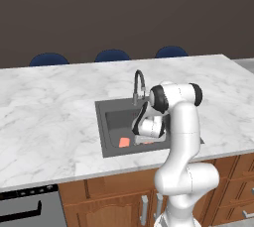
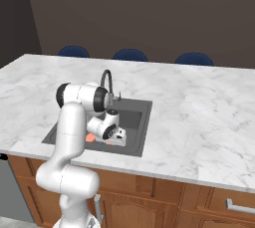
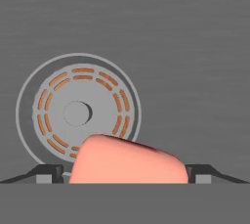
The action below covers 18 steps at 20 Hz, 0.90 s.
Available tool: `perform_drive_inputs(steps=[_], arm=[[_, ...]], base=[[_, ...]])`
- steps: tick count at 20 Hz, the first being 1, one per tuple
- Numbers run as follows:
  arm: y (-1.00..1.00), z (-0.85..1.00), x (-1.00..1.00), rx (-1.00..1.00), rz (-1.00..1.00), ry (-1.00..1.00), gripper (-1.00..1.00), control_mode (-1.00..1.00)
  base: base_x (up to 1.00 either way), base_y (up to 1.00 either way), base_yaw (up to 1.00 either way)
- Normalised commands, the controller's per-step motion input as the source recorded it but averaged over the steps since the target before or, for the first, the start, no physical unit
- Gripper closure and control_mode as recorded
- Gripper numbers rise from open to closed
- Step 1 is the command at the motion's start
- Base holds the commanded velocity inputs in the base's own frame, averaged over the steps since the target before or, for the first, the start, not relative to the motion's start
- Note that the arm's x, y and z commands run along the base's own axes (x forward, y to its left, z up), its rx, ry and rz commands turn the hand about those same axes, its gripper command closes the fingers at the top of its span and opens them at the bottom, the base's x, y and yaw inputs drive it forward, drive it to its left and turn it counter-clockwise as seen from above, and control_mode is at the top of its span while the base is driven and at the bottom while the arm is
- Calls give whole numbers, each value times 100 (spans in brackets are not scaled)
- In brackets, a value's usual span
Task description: Pick up the bar soap and bar soap from the sink, and place them back in the cabinet, and close the cabinet doors.
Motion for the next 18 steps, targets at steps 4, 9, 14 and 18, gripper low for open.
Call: perform_drive_inputs(steps=[4, 9, 14, 18], arm=[[0, 0, 0, 0, 0, 0, -100, -100], [0, 0, 0, 0, 0, 0, 100, -100], [0, 0, 0, 0, 0, 0, 100, -100], [0, 0, 0, 0, 0, 0, 100, -100]], base=[[0, 0, 0], [0, 0, 0], [0, 0, 0], [0, 0, 0]])
